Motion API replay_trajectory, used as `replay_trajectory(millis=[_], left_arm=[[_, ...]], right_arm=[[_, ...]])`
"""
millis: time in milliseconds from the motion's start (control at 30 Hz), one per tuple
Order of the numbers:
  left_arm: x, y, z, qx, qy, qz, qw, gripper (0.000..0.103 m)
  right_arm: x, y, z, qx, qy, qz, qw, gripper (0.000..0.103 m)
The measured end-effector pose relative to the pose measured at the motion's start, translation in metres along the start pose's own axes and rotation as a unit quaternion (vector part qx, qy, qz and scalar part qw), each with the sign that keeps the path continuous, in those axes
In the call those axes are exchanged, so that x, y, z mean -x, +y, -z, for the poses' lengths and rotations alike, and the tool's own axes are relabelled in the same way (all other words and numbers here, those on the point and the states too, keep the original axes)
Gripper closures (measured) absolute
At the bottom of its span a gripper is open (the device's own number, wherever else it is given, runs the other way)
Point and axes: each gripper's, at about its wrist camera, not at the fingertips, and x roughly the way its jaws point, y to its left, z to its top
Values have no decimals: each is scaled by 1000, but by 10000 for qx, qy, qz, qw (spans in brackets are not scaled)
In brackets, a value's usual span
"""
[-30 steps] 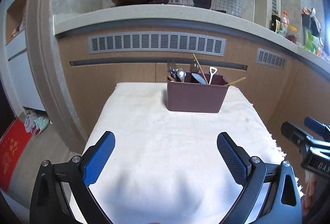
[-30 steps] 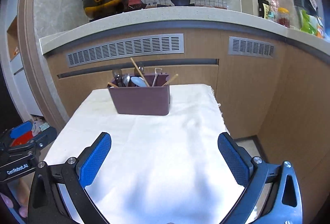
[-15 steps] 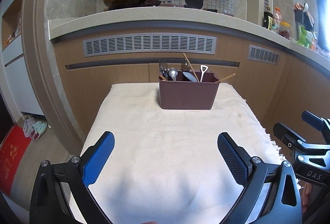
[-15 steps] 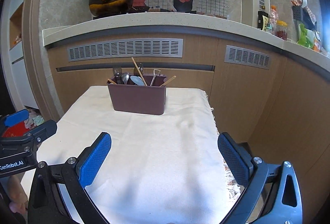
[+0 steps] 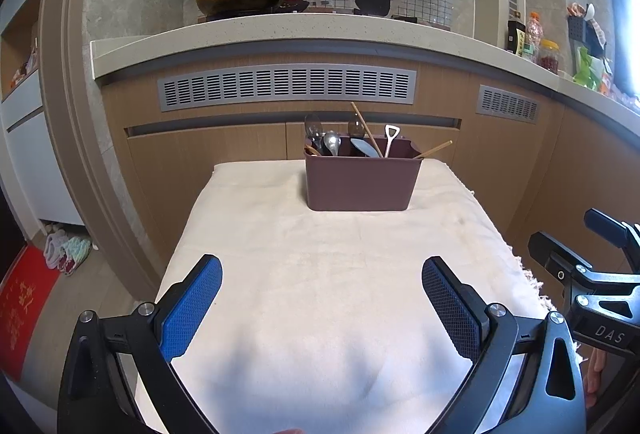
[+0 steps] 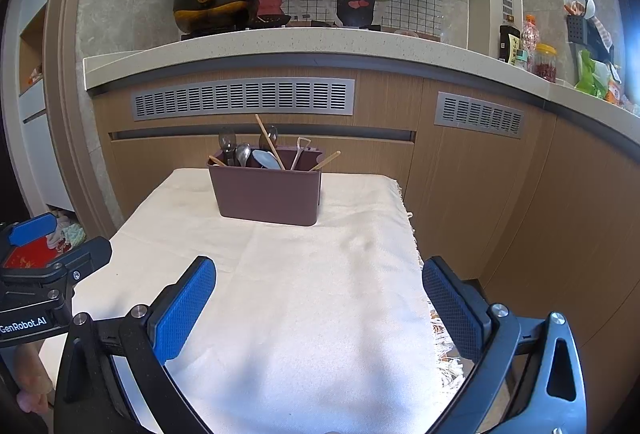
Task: Organize utensils
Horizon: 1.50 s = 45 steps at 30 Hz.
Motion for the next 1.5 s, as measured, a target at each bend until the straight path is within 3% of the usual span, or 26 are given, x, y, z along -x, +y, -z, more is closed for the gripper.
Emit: replay_trajectory(millis=[1500], left_arm=[[2, 1, 3, -15, 16, 38, 10000, 3]], right_arm=[[2, 1, 3, -8, 9, -51, 10000, 0]])
